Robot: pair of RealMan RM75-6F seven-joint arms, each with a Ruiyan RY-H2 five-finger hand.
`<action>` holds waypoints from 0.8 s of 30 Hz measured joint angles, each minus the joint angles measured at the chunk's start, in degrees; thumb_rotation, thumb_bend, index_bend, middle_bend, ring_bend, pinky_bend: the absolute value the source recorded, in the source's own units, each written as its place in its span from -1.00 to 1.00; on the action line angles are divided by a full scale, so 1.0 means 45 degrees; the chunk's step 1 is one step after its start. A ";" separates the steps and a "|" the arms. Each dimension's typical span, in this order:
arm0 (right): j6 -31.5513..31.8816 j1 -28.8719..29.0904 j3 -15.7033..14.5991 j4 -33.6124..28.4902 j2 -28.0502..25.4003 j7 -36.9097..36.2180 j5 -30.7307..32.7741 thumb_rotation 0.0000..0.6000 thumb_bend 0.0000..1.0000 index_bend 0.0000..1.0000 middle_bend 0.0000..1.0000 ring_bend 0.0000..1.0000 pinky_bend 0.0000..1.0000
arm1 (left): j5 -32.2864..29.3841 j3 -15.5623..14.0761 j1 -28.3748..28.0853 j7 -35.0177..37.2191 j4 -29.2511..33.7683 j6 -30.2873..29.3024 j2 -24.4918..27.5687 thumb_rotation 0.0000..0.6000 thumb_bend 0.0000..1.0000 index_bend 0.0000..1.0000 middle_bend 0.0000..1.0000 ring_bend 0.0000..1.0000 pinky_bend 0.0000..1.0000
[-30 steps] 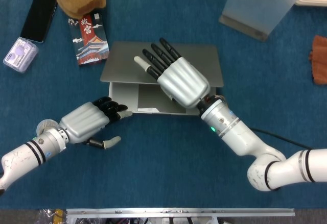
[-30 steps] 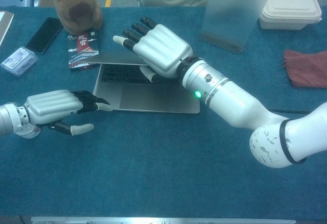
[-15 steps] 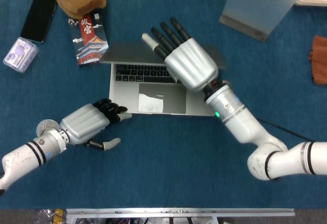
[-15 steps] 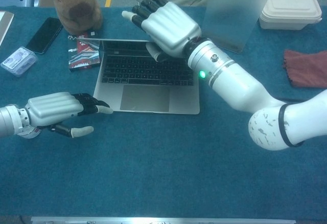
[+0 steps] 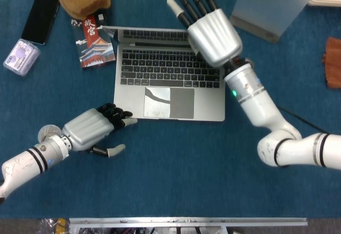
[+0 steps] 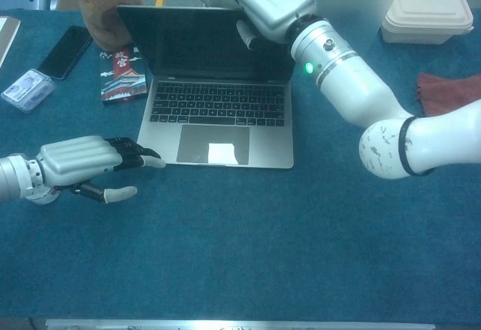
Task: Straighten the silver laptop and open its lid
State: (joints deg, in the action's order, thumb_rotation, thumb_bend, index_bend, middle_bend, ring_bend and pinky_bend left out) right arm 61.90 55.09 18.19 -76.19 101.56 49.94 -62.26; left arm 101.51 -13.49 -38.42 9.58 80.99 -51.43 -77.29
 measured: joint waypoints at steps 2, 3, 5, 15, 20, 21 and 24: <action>-0.0043 0.0089 0.0081 0.0306 0.0043 -0.0120 0.0057 0.58 0.06 -1.00 -0.83 -1.00 -0.93 | -0.0020 -0.0006 -0.0013 0.0009 0.0013 -0.0020 0.0012 -1.00 -0.32 -0.92 -0.88 -0.84 -0.86; -0.0082 0.0152 0.0122 0.0519 0.0074 -0.0189 0.0088 0.58 0.06 -1.00 -0.83 -1.00 -0.93 | -0.0028 -0.0008 -0.0020 0.0010 0.0017 -0.0020 0.0016 -1.00 -0.32 -0.92 -0.88 -0.84 -0.86; -0.0134 0.0248 0.0180 0.0851 0.0127 -0.0285 0.0125 0.58 0.06 -1.00 -0.83 -1.00 -0.93 | -0.0059 -0.0006 -0.0028 0.0018 0.0021 -0.0039 0.0024 -1.00 -0.32 -0.92 -0.88 -0.84 -0.86; -0.0316 0.0702 0.0535 0.2618 0.0525 -0.0501 0.0683 0.58 0.06 -1.00 -0.83 -1.00 -0.93 | -0.0117 -0.0075 -0.0094 -0.0026 0.0003 0.0040 -0.0010 -1.00 -0.32 -0.92 -0.88 -0.84 -0.86; -0.0398 0.0893 0.0655 0.3224 0.0715 -0.0537 0.0933 0.58 0.06 -1.00 -0.83 -1.00 -0.93 | -0.0150 -0.0093 -0.0099 -0.0072 0.0053 0.0006 0.0027 -1.00 -0.32 -0.92 -0.88 -0.84 -0.86; -0.0409 0.0937 0.0684 0.3291 0.0751 -0.0596 0.0976 0.58 0.06 -1.00 -0.83 -1.00 -0.93 | -0.0157 -0.0092 -0.0096 -0.0082 0.0061 -0.0012 0.0040 -1.00 -0.32 -0.92 -0.88 -0.84 -0.86; -0.0397 0.0938 0.0704 0.3156 0.0718 -0.0853 0.0930 0.58 0.06 -1.00 -0.83 -1.00 -0.93 | -0.0183 -0.0079 -0.0078 -0.0128 0.0137 -0.0108 0.0137 -1.00 -0.32 -0.92 -0.88 -0.84 -0.86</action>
State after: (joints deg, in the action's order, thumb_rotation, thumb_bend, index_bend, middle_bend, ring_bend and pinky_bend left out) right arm 60.11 59.31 21.35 -61.99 104.79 46.10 -58.07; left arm 100.69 -13.85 -38.77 9.01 81.60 -51.92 -76.68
